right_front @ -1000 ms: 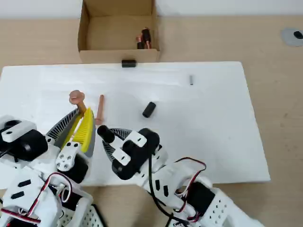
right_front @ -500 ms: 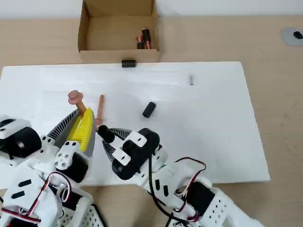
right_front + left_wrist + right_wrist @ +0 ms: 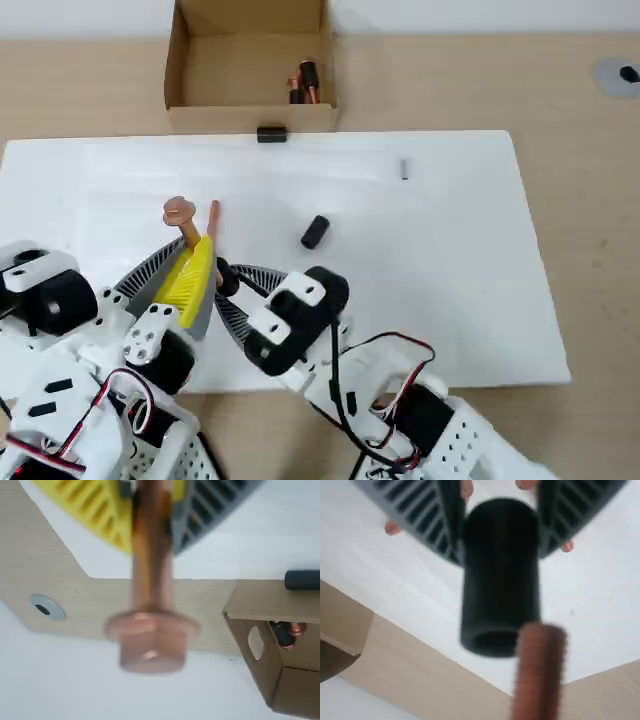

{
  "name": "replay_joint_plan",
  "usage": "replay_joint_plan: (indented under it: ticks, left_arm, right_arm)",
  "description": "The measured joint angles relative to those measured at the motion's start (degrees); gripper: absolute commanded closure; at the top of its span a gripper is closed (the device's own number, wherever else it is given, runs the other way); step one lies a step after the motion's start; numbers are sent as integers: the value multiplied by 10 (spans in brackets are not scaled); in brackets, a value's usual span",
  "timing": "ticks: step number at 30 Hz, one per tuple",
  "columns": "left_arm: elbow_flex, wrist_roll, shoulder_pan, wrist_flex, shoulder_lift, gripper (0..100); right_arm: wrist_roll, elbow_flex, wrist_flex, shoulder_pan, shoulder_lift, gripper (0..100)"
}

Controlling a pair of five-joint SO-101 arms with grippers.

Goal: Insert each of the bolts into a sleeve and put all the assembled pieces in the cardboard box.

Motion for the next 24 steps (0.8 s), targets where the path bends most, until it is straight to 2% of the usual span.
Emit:
replay_joint_plan:
  ticks: [6,12,24]
  left_arm:
    - [0,0,-2,0,0,992]
    - [16,0,-52,-42,-1,993]
    - [33,15,-55,-75,-4,993]
  right_arm:
    - [-2,0,0,0,0,989]
    - [-5,0,0,0,0,989]
    - [-20,0,0,0,0,989]
